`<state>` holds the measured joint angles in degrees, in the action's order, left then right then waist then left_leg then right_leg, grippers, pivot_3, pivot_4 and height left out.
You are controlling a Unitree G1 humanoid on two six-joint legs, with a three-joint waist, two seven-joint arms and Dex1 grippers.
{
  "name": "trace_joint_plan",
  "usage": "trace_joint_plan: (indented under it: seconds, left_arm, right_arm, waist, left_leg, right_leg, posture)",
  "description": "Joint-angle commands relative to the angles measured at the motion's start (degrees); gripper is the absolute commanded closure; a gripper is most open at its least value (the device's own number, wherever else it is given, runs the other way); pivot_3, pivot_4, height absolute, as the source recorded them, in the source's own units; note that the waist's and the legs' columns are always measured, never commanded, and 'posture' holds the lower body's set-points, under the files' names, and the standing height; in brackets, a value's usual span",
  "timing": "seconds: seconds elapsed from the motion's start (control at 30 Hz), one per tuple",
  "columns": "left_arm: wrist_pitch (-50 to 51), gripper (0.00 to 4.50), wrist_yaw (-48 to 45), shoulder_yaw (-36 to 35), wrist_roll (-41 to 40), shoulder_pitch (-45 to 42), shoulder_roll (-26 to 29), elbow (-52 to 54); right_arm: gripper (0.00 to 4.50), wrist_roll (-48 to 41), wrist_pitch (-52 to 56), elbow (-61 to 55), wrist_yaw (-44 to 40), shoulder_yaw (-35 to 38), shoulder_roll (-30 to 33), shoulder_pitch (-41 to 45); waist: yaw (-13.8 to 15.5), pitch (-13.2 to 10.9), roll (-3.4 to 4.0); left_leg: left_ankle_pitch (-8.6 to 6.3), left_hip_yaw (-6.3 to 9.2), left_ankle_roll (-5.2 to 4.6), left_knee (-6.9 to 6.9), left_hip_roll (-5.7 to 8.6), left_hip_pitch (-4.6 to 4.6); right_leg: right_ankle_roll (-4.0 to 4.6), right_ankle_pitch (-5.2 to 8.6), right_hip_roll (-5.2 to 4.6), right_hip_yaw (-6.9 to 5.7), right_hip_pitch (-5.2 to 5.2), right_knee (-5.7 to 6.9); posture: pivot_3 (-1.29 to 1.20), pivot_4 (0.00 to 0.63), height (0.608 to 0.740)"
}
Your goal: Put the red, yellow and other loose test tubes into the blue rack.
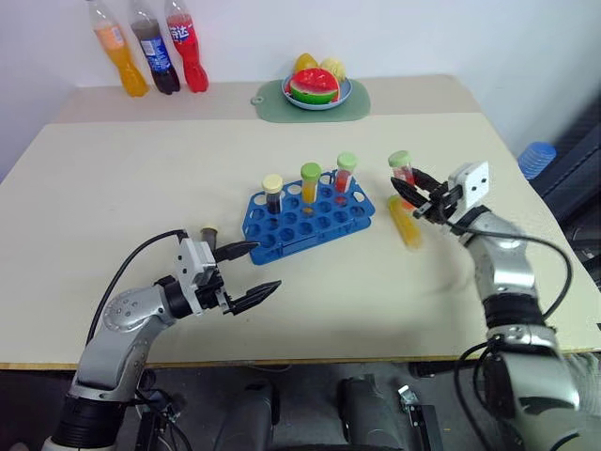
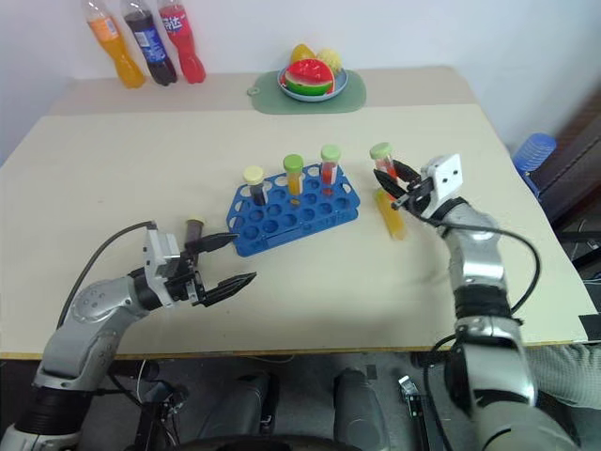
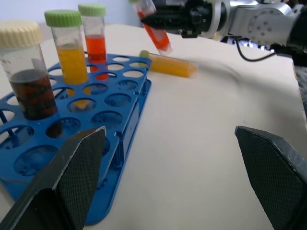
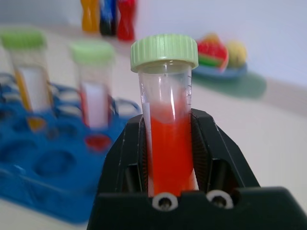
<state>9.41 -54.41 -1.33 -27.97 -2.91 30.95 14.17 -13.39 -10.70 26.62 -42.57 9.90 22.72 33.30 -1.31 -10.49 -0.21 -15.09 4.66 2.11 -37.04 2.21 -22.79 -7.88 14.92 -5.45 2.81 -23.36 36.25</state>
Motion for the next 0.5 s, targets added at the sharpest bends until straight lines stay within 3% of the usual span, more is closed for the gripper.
trace_joint_plan:
  seconds: [0.03, 0.5]
  left_arm:
    - [-0.7, 0.00, -1.4, -1.4, -0.9, -1.2, 0.8, -0.2]
    - [-1.2, 0.00, -0.9, -1.8, -0.4, -0.8, 0.8, 0.0]
  right_arm:
    - [3.75, -0.5, -3.8, -5.3, 5.9, 0.6, -3.9, -0.2]
    - [3.75, -1.9, -3.4, -12.3, 9.6, -3.7, -12.1, -5.9]
  waist:
    - [0.0, 0.0, 0.00]
    - [0.1, 0.0, 0.01]
  left_leg:
    - [0.01, 0.02, 0.02, 0.02, 0.00, 0.02]
    - [0.01, 0.07, 0.03, 0.07, 0.00, 0.06]
  right_leg:
    - [0.00, 0.00, 0.01, 0.00, 0.00, 0.01]
    - [0.01, 0.00, 0.01, 0.00, 0.03, 0.00]
  posture:
    - [0.00, 0.150, 0.740]
    - [0.00, 0.150, 0.740]
